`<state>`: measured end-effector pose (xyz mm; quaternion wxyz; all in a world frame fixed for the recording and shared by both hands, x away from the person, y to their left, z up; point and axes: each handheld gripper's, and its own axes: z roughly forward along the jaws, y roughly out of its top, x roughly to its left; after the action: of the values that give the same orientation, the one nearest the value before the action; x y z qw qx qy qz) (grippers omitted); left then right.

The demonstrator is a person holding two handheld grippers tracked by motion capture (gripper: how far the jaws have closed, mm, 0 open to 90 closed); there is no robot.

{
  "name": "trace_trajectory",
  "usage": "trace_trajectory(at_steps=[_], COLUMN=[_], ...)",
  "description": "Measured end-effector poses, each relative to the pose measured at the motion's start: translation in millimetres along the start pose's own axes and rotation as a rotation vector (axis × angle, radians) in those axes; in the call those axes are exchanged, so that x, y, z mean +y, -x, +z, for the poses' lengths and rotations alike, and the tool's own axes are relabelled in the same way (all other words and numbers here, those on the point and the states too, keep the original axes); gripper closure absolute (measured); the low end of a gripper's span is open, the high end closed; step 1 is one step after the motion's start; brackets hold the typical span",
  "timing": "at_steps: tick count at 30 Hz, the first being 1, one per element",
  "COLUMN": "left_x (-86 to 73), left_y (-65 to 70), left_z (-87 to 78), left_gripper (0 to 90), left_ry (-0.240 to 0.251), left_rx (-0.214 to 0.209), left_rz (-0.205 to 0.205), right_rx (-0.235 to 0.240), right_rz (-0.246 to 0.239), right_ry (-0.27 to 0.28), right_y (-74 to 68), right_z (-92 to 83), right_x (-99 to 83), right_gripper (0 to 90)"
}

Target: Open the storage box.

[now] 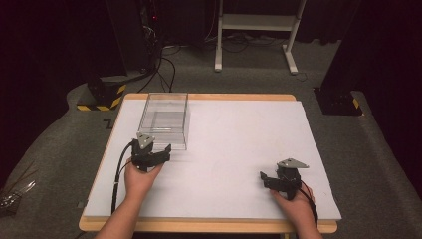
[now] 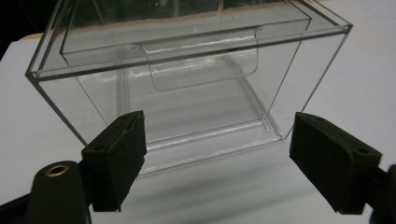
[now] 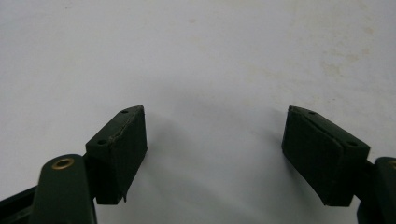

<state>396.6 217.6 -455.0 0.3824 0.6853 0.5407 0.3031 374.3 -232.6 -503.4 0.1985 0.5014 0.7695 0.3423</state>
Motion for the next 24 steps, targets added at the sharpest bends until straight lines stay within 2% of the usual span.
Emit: trace_trajectory(at_steps=[7,10,12,22,24], left_x=[0.6,1.1,2.7,11.0,11.7], left_y=[-4.1,-7.2,-6.8,-4.9,-5.5], left_z=[13.5,18.3,21.1,25.7,27.2], left_gripper=[19.4,19.5,19.5,19.6,20.3], left_ry=[0.002,-0.004,-0.013,0.006,0.011], left_rx=[0.009,-0.001,0.009,0.019,0.033], left_rz=[-0.031,-0.050,-0.045,-0.070,-0.083], right_rx=[0.003,0.002,0.002,0.003,0.005], right_rz=[0.003,0.000,0.000,0.001,0.002], right_ry=[0.001,0.001,0.001,0.000,0.001], right_y=[0.2,0.1,0.1,0.2,0.5], right_z=[-0.2,-0.1,-0.1,-0.1,-0.2], right_x=[-0.1,-0.1,-0.1,0.0,-0.1], right_gripper=[21.9,21.8,21.8,21.8,21.8])
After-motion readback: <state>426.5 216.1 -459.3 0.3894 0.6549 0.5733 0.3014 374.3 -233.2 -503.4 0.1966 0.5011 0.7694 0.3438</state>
